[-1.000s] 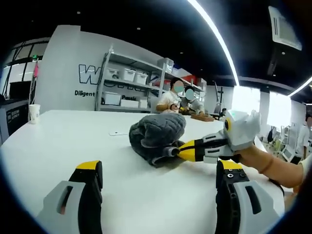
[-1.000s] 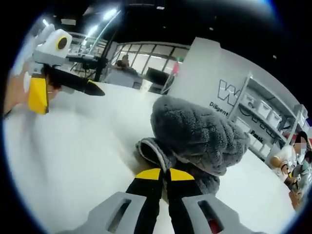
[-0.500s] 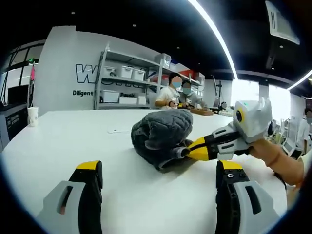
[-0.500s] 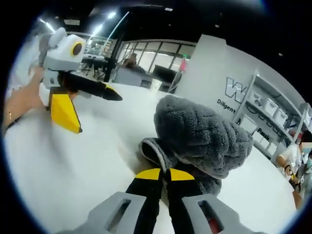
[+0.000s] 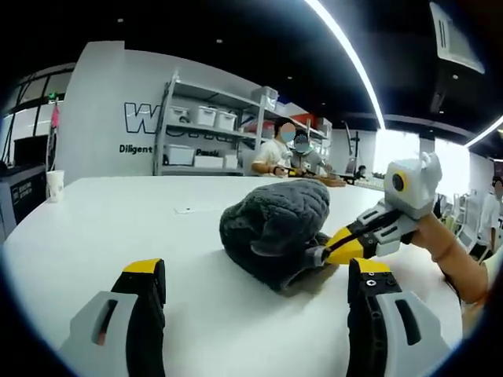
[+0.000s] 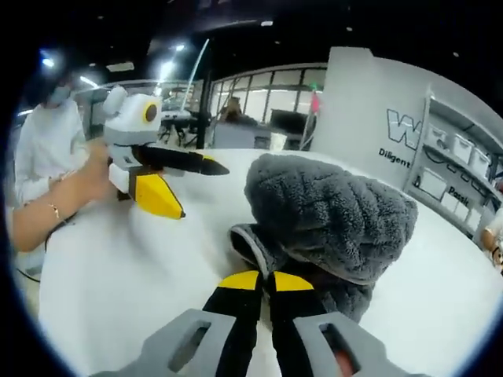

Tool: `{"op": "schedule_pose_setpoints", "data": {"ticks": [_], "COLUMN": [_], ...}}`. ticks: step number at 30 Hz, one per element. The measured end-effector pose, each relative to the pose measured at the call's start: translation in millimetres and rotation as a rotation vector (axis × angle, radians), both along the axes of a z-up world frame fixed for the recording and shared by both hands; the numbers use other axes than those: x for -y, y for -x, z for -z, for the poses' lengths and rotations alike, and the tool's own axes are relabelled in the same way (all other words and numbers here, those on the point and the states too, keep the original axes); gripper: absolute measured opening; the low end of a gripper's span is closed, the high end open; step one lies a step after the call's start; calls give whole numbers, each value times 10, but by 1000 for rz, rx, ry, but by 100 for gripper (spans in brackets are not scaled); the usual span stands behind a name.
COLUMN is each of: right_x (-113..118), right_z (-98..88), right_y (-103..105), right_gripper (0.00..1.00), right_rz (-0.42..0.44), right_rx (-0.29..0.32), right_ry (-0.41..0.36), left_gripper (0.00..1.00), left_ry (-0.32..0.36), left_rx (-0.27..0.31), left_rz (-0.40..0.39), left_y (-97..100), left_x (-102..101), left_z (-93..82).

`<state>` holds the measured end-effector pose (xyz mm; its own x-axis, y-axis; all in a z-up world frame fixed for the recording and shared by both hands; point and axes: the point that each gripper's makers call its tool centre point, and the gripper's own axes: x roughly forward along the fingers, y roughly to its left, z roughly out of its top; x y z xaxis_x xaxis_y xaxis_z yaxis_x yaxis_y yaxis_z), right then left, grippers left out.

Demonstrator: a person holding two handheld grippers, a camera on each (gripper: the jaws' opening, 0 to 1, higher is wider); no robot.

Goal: Open the folded towel by lifting each exposed corner and separating the folded layers until the towel lies flat within the target outline without major curled edges

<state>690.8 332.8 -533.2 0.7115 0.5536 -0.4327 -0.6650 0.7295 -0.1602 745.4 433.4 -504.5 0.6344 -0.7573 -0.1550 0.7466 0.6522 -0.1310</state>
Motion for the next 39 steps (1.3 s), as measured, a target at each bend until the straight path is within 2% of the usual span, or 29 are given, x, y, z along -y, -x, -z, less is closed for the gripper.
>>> {"op": "schedule_pose_setpoints", "data": {"ticks": [5,10,16,19,22,31,35,37,39], "right_x": [88,173,196,174,150,175,219,258,304], "right_z": [29,-32,-9,-9,-11,-250,-221,-203,-202], "right_y": [72,48,0,-30,-3,75,109,123,147], "right_gripper": [0,0,0,0,2,29,54,60,61], "right_rz": [-42,-39,-53,-77,-100,-128,-125,-119,-117], "right_rx": [-20,-16,-20,26,32,52,43,45,45], "right_ry": [-19,-59,-55,-5,-4,-167,-158,-146,-139], "left_gripper": [95,95,95,95,95,95,95,95,95], "left_ry": [13,6,15,9,13,20,22,22,23], "left_rx": [3,6,2,7,9,7,4,6,6], "left_rz": [-2,-1,-5,-2,-4,-7,-9,-10,-9], "left_y": [-19,-10,13,30,35,42,38,47,52], "left_x": [-15,-12,-20,-11,-18,-29,-33,-33,-32], "left_z": [-28,-26,-25,-27,-38,-46,-42,-44,-47]}}
